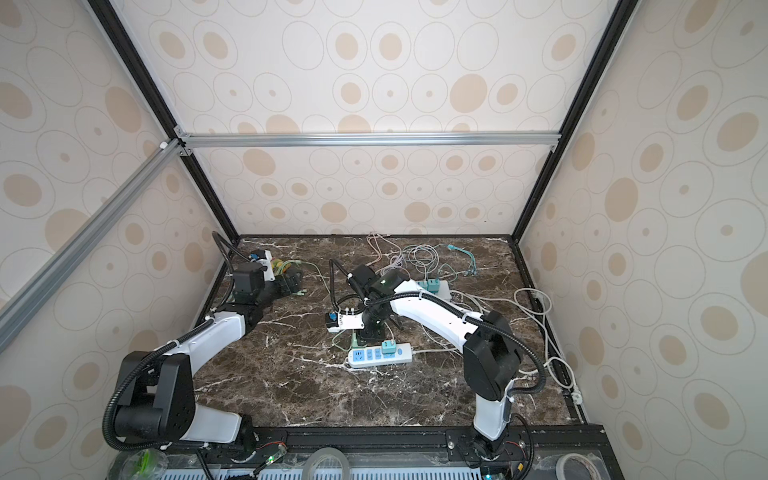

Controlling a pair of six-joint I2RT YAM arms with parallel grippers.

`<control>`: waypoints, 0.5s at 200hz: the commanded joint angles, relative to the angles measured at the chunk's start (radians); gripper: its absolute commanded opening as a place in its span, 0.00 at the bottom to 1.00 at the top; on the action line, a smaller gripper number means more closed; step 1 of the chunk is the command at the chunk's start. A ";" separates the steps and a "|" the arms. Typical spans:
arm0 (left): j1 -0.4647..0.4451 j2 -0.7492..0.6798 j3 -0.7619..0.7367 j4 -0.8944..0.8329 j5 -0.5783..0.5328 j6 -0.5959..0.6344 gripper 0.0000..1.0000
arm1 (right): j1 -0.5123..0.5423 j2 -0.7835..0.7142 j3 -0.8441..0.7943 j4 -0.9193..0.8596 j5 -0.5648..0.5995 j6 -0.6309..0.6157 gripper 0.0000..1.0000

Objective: Insert the plug
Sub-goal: 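Move the light-green charger over the small blue-socket strip with the right gripper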

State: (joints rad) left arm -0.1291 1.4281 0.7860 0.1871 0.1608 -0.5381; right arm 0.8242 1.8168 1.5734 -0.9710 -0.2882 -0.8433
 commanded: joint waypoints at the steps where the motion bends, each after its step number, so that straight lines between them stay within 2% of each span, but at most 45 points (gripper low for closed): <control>1: -0.073 -0.044 -0.061 -0.135 -0.032 -0.214 0.98 | 0.014 -0.005 -0.007 -0.018 0.042 -0.067 0.00; 16: -0.133 -0.057 -0.102 -0.152 0.034 -0.233 0.98 | 0.022 -0.013 -0.027 0.001 0.048 -0.093 0.00; 36: -0.236 -0.043 -0.080 -0.258 0.001 -0.206 0.98 | 0.031 0.000 -0.029 -0.001 0.056 -0.120 0.00; 48: -0.277 -0.023 -0.073 -0.272 0.020 -0.204 0.98 | 0.036 0.006 -0.027 -0.006 0.049 -0.132 0.00; 100: -0.429 0.172 0.050 -0.360 0.080 -0.178 0.94 | 0.051 -0.040 -0.067 0.051 0.051 -0.148 0.00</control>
State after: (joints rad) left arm -0.5064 1.5284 0.7559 -0.0776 0.2222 -0.7101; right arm 0.8650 1.8164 1.5360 -0.9382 -0.2337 -0.9535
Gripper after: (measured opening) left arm 0.957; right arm 0.277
